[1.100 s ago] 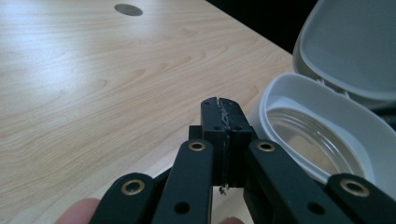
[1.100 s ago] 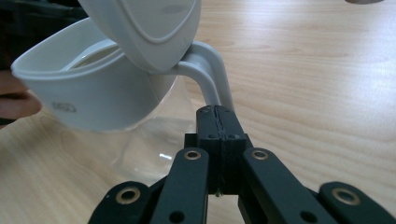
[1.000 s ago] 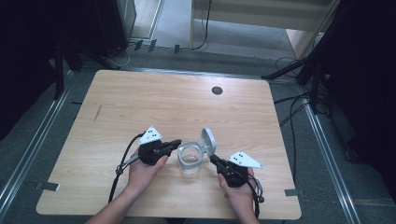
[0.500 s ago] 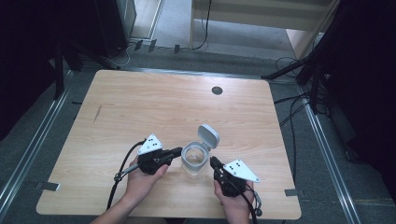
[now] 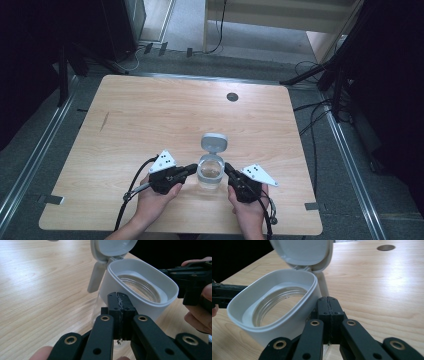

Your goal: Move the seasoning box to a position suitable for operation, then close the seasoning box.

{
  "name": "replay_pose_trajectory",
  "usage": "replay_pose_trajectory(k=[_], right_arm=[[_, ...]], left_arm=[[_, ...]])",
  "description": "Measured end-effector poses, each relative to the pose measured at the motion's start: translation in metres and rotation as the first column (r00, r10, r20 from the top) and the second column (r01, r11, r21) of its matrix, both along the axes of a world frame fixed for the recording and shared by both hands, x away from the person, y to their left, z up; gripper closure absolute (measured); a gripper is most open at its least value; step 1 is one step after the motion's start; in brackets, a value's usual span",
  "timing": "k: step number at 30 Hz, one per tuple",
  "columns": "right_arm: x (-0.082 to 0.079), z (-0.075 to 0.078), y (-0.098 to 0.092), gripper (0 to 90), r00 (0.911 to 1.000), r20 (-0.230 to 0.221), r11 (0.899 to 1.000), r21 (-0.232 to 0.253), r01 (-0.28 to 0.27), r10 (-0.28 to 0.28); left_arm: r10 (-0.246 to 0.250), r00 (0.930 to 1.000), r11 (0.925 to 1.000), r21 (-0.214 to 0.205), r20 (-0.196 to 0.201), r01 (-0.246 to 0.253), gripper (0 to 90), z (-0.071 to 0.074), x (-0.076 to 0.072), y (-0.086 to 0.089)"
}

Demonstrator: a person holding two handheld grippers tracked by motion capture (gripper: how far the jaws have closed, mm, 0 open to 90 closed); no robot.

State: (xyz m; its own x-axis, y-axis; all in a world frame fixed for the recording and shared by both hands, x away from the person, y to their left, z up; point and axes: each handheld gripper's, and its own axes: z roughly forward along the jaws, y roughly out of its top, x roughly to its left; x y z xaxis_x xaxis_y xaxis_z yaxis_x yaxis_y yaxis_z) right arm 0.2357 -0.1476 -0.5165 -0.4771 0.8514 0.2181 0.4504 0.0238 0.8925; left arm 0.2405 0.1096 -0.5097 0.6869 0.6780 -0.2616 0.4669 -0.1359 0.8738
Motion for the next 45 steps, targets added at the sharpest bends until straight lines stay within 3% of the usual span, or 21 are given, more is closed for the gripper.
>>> replay_pose_trajectory(k=[5, 7, 8, 9, 11, 13, 15, 16, 17, 18, 19, 20, 21, 22, 23, 25, 26, 29, 32, 36, 45], right_arm=[[0.006, 0.002, 0.000, 90.0, 0.9994, 0.008, 0.999, 0.007, -0.033, 0.033], [0.012, 0.005, -0.003, 90.0, 0.9981, 0.036, 0.999, -0.011, -0.048, 0.049], [0.012, 0.005, -0.003, 90.0, 0.9981, 0.036, 0.999, -0.011, -0.048, 0.049], [0.020, 0.007, -0.008, 90.0, 0.9973, 0.042, 0.998, -0.011, -0.059, 0.060], [0.023, 0.008, -0.009, 90.0, 0.9975, 0.040, 0.998, -0.012, -0.059, 0.059], [0.036, 0.011, -0.017, 90.0, 0.9986, 0.027, 0.999, -0.008, -0.045, 0.045], [0.044, 0.014, -0.021, 90.0, 0.9986, 0.028, 0.999, -0.004, -0.045, 0.045], [0.048, 0.015, -0.021, 90.0, 0.9983, 0.027, 0.999, 0.000, -0.052, 0.051], [0.050, 0.016, -0.021, 90.0, 0.9980, 0.030, 0.998, -0.003, -0.055, 0.055], [0.052, 0.018, -0.021, 90.0, 0.9979, 0.033, 0.998, -0.006, -0.055, 0.056], [0.056, 0.020, -0.021, 90.0, 0.9971, 0.041, 0.998, -0.013, -0.064, 0.064], [0.060, 0.022, -0.020, 90.0, 0.9966, 0.035, 0.997, -0.017, -0.074, 0.075], [0.062, 0.024, -0.019, 90.0, 0.9966, 0.036, 0.997, -0.018, -0.074, 0.075], [0.065, 0.026, -0.017, 90.0, 0.9965, 0.038, 0.997, -0.016, -0.073, 0.074], [0.068, 0.028, -0.016, 90.0, 0.9961, 0.038, 0.997, -0.016, -0.079, 0.079], [0.072, 0.032, -0.013, 90.0, 0.9950, 0.035, 0.996, -0.009, -0.093, 0.093], [0.075, 0.035, -0.011, 90.0, 0.9946, 0.028, 0.995, -0.006, -0.100, 0.100], [0.079, 0.039, -0.007, 90.0, 0.9926, 0.028, 0.993, -0.011, -0.118, 0.118], [0.086, 0.049, -0.001, 90.0, 0.9901, 0.030, 0.990, 0.011, -0.137, 0.137], [0.088, 0.057, 0.004, 90.0, 0.9854, 0.048, 0.986, 0.020, -0.164, 0.163], [0.072, 0.063, -0.001, 90.0, 0.9698, 0.061, 0.970, 0.044, -0.239, 0.236]], left_arm=[[0.018, 0.9996, 0.9998, 0.004, 0.021, -0.018, 84.0, -0.001, -0.002, 0.005], [0.057, 0.9971, 0.9983, -0.008, 0.051, -0.057, 65.1, -0.003, -0.003, 0.014], [0.083, 0.9943, 0.9964, -0.019, 0.066, -0.082, 65.1, -0.005, -0.003, 0.022], [0.119, 0.9902, 0.9928, -0.022, 0.072, -0.118, 51.8, -0.007, -0.003, 0.030], [0.156, 0.9866, 0.9873, -0.037, 0.048, -0.154, 48.4, -0.011, -0.001, 0.054], [0.200, 0.9799, 0.9794, -0.033, 0.008, -0.199, 31.1, -0.016, 0.001, 0.079], [0.300, 0.9539, 0.9538, -0.015, 0.002, -0.300, 20.3, -0.024, -0.002, 0.121], [0.300, 0.9539, 0.9538, -0.015, 0.002, -0.300, 16.9, -0.024, -0.002, 0.121], [0.324, 0.9462, 0.9460, -0.019, 0.001, -0.323, 14.4, -0.026, -0.003, 0.132], [0.370, 0.9286, 0.9284, -0.022, -0.020, -0.371, 13.2, -0.030, -0.006, 0.162], [0.394, 0.9187, 0.9188, -0.018, -0.032, -0.394, 13.2, -0.031, -0.006, 0.173], [0.394, 0.9187, 0.9188, -0.018, -0.032, -0.394, 13.3, -0.031, -0.006, 0.173], [0.433, 0.8996, 0.9003, -0.018, -0.053, -0.435, 13.4, -0.034, -0.007, 0.195], [0.454, 0.8894, 0.8902, -0.016, -0.054, -0.455, 13.5, -0.035, -0.008, 0.203], [0.454, 0.8894, 0.8902, -0.016, -0.054, -0.455, 13.5, -0.035, -0.008, 0.203], [0.489, 0.8711, 0.8718, -0.002, -0.040, -0.490, 13.7, -0.038, -0.010, 0.215], [0.499, 0.8639, 0.8646, -0.028, -0.069, -0.502, 13.7, -0.039, -0.010, 0.221], [0.499, 0.8632, 0.8633, -0.042, -0.075, -0.503, 13.7, -0.041, -0.009, 0.220], [0.505, 0.8624, 0.8632, 0.013, -0.038, -0.505, 13.7, -0.042, -0.009, 0.211], [0.503, 0.8643, 0.8642, 0.032, -0.014, -0.502, 13.7, -0.042, -0.009, 0.207], [0.492, 0.8701, 0.8705, 0.040, -0.032, -0.491, 13.7, -0.043, -0.007, 0.207]])
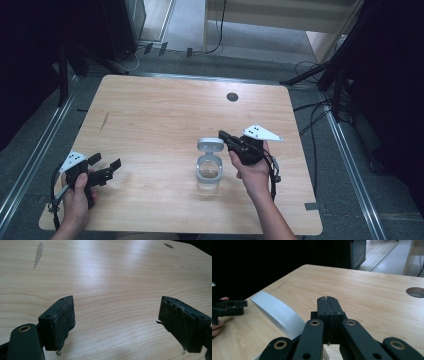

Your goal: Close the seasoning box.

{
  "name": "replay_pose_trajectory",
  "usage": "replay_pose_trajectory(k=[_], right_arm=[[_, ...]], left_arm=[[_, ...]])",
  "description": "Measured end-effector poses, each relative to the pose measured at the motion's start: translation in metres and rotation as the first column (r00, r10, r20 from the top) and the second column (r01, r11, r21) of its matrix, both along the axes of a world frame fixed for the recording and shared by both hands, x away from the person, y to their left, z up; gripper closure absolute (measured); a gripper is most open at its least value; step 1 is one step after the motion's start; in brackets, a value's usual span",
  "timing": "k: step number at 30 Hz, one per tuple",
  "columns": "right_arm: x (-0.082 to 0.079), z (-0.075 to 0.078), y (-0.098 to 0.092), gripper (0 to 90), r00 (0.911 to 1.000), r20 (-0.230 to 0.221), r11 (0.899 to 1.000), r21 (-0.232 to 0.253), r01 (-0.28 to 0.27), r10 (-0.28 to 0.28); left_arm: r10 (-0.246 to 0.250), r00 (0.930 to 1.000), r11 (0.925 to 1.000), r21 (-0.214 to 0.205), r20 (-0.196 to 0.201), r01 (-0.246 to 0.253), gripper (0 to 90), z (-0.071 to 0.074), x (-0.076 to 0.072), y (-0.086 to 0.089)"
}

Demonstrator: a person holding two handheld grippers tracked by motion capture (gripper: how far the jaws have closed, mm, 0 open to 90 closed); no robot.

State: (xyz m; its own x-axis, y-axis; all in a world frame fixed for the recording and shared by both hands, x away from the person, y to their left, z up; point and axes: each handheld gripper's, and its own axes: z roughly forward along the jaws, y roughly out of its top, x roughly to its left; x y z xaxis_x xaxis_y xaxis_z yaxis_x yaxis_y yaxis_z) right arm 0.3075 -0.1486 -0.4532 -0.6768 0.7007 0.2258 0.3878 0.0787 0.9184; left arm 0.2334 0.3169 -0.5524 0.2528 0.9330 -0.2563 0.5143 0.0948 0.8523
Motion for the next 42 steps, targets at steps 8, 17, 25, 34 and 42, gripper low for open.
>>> replay_pose_trajectory(k=[8, 17, 25, 34, 42], right_arm=[[-0.023, -0.009, -0.016, 85.2, 0.9990, 0.022, 0.999, -0.014, 0.039, -0.039], [-0.016, -0.015, -0.054, 25.9, 0.9787, 0.013, 0.979, -0.008, 0.205, -0.205], [-0.021, -0.028, -0.085, 18.7, 0.9601, 0.002, 0.960, -0.014, 0.280, -0.280], [-0.035, -0.049, -0.124, 18.7, 0.9391, -0.030, 0.939, -0.035, 0.341, -0.342], [-0.049, -0.064, -0.156, 19.5, 0.9149, -0.058, 0.917, -0.041, 0.398, -0.399]], left_arm=[[0.000, 1.0000, 1.0000, 0.004, -0.004, 0.000, 13.7, 0.000, 0.000, -0.001], [-0.002, 1.0000, 1.0000, 0.006, -0.005, 0.002, 13.7, 0.000, 0.001, -0.001], [0.000, 1.0000, 1.0000, 0.008, -0.004, 0.000, 13.7, 0.000, 0.001, -0.001], [0.003, 1.0000, 1.0000, 0.009, -0.005, -0.003, 13.7, 0.000, 0.001, -0.001], [0.003, 1.0000, 0.9999, 0.011, -0.006, -0.003, 13.7, 0.000, 0.001, -0.001]])
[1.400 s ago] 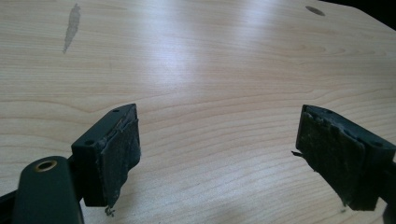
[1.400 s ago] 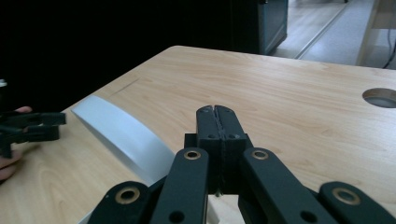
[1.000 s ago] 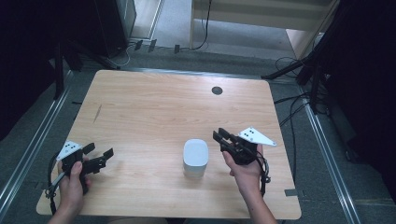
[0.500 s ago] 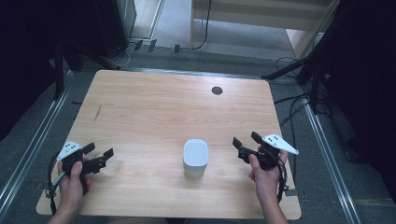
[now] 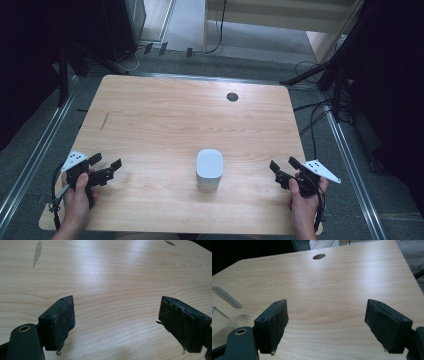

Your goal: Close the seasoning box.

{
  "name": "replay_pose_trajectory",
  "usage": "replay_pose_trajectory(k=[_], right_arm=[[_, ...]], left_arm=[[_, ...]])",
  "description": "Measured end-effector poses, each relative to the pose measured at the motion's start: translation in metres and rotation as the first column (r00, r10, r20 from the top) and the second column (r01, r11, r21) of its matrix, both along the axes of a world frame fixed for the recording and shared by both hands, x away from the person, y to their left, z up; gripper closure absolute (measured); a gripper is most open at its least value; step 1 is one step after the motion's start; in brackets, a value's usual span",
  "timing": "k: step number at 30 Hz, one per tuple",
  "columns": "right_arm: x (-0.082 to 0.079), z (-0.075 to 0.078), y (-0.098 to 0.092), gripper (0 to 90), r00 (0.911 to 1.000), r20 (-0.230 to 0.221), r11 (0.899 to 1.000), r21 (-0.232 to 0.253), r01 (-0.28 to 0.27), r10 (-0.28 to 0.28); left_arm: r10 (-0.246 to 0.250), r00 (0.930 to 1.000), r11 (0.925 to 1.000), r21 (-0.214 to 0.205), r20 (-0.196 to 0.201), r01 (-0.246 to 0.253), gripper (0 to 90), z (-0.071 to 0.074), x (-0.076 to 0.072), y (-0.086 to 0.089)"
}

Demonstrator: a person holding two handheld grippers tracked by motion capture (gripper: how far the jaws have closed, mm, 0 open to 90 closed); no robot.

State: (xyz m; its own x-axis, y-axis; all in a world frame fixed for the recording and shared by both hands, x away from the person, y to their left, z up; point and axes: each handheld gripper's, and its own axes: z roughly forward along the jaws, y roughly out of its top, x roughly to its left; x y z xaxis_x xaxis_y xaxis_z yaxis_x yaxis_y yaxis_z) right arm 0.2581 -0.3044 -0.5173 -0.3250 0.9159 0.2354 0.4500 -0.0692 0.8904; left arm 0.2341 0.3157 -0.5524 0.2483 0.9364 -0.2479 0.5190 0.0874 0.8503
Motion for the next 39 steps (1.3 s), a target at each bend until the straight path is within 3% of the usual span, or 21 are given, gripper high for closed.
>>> replay_pose_trajectory(k=[8, 18, 27, 32, 39], right_arm=[[-0.014, -0.015, -0.027, 19.9, 0.9980, -0.041, 0.998, -0.038, 0.048, -0.049], [-0.026, -0.026, -0.049, 20.3, 0.9945, -0.057, 0.996, -0.039, 0.086, -0.088], [-0.036, -0.027, -0.059, 20.5, 0.9921, -0.051, 0.991, -0.081, 0.110, -0.114], [-0.040, -0.028, -0.064, 20.9, 0.9905, -0.056, 0.991, -0.051, 0.123, -0.126], [-0.042, -0.029, -0.063, 22.3, 0.9891, -0.047, 0.988, -0.067, 0.136, -0.139]], left_arm=[[-0.003, 1.0000, 1.0000, -0.002, 0.001, 0.003, 13.7, 0.000, 0.000, 0.000], [-0.005, 1.0000, 1.0000, -0.004, 0.000, 0.005, 13.7, 0.000, 0.000, 0.000], [-0.005, 1.0000, 1.0000, -0.004, 0.003, 0.005, 13.7, 0.000, 0.000, 0.001], [-0.007, 1.0000, 1.0000, -0.006, 0.003, 0.007, 13.7, 0.000, 0.000, 0.001], [-0.003, 1.0000, 1.0000, 0.001, 0.004, 0.003, 13.6, 0.000, 0.000, 0.000]])
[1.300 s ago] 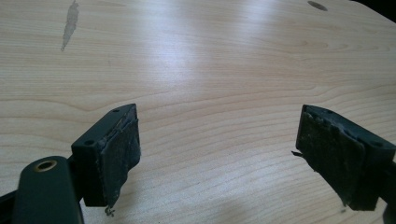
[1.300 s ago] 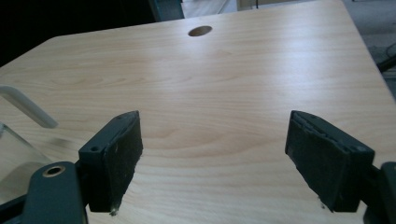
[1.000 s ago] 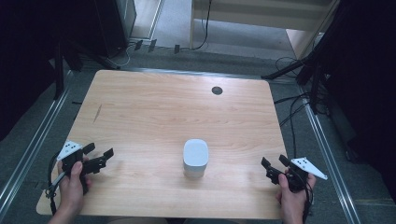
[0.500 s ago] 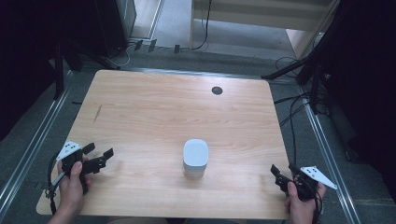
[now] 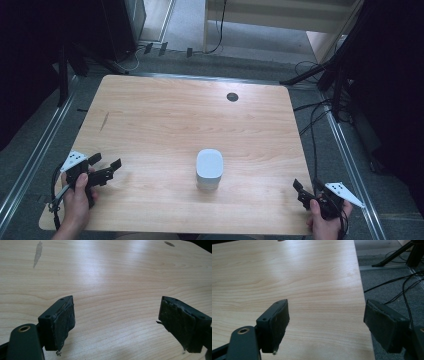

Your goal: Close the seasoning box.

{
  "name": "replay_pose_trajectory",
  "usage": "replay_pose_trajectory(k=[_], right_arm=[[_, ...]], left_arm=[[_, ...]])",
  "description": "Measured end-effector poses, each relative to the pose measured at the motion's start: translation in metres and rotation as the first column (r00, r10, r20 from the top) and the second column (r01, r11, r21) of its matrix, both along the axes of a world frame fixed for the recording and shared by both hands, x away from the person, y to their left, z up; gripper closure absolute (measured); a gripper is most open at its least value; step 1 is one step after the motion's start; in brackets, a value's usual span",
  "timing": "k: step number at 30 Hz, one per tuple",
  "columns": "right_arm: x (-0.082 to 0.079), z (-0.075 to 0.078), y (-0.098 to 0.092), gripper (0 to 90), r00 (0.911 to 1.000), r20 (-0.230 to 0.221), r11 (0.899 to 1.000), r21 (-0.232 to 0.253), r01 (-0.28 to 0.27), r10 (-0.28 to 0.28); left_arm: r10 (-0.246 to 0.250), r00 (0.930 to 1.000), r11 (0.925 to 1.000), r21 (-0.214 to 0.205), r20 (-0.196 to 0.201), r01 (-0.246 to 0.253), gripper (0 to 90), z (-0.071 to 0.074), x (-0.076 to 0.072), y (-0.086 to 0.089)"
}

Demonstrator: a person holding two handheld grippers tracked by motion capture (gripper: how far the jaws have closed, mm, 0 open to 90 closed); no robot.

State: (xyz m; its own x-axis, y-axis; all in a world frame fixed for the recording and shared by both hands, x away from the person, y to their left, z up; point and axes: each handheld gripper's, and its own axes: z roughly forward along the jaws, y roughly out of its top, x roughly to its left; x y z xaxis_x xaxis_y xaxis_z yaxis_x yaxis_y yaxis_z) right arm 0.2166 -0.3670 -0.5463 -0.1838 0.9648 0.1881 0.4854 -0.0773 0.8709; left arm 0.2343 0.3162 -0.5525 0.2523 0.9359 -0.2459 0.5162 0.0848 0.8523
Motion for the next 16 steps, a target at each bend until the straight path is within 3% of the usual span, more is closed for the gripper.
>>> replay_pose_trajectory(k=[3, 10, 16], right_arm=[[-0.0002, -0.0002, -0.0014, 22.4, 1.0000, -0.008, 1.000, 0.015, 0.003, -0.003], [0.0008, -0.0002, 0.0015, 22.6, 0.9997, -0.021, 1.000, -0.013, 0.010, -0.010], [0.0015, -0.0003, 0.0006, 22.5, 0.9995, -0.026, 1.000, -0.011, 0.017, -0.017]], left_arm=[[-0.003, 1.0000, 1.0000, 0.003, -0.004, 0.003, 13.6, 0.0001, 0.0001, -0.0004], [0.000, 1.0000, 1.0000, 0.004, -0.009, 0.000, 13.7, 0.0001, 0.0006, -0.0014], [0.008, 0.9998, 0.9999, 0.013, -0.017, -0.007, 13.9, 0.0002, 0.0014, -0.0016]])
